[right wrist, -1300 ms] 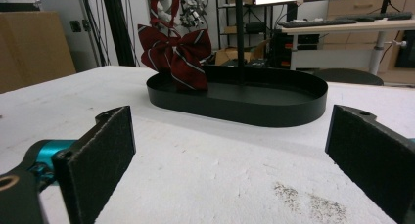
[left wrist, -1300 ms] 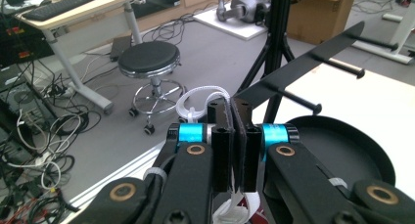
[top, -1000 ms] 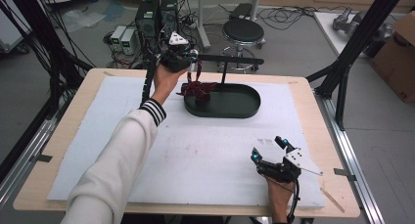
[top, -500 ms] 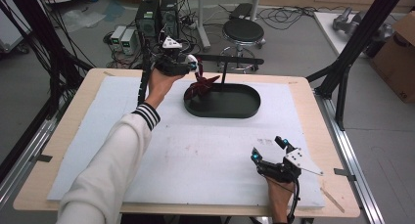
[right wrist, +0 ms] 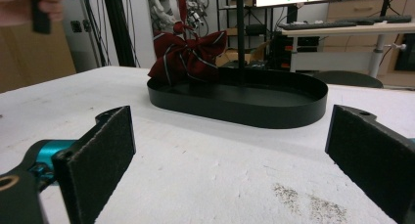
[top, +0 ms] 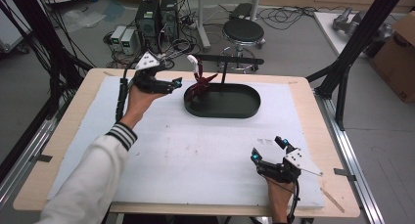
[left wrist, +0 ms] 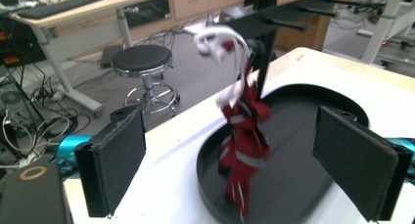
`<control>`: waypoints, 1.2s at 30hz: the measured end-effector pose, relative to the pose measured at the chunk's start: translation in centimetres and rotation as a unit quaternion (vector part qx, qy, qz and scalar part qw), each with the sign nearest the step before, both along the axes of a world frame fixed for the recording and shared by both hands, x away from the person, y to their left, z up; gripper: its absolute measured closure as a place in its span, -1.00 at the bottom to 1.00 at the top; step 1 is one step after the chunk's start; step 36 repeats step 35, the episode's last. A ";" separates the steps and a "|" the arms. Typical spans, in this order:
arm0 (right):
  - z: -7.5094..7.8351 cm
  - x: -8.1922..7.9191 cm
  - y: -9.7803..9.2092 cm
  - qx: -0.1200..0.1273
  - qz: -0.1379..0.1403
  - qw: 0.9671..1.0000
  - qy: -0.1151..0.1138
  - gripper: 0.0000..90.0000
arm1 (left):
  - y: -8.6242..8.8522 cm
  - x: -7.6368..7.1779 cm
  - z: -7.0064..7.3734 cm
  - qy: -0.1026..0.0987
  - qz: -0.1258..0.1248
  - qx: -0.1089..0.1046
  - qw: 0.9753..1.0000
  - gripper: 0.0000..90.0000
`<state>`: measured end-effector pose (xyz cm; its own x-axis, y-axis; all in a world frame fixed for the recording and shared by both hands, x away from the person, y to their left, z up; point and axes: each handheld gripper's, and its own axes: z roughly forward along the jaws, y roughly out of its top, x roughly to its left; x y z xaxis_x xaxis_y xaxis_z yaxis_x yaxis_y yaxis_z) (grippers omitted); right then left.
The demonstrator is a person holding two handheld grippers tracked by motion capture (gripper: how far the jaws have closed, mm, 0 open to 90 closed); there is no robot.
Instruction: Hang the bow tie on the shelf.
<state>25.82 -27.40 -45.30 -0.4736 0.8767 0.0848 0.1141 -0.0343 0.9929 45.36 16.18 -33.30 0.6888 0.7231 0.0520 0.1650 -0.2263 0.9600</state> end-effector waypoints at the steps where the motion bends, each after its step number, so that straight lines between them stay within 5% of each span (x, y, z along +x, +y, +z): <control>1: 0.0 0.0 0.0 0.000 0.000 1.000 0.000 -0.92 | 0.9 -1.1 -0.7 -0.004 0.000 -0.007 1.000 -0.70; 11: 0.0 0.0 0.1 -0.004 -0.004 1.000 -0.003 -0.92 | 9.3 -11.2 -7.0 -0.026 0.018 -0.024 0.999 -0.70; 19: 0.0 0.0 0.1 -0.006 -0.006 1.000 -0.005 -0.92 | 13.3 -16.3 -10.7 -0.060 0.055 -0.068 0.994 -0.70; 25: 0.0 0.0 0.1 -0.007 -0.007 1.000 -0.007 -0.93 | 14.2 -18.0 -11.9 -0.089 0.077 -0.090 0.989 -0.70; 36: 0.0 -0.1 0.2 -0.007 -0.008 1.000 -0.006 -0.92 | 14.3 -18.0 -12.0 -0.086 0.081 -0.092 0.989 -0.70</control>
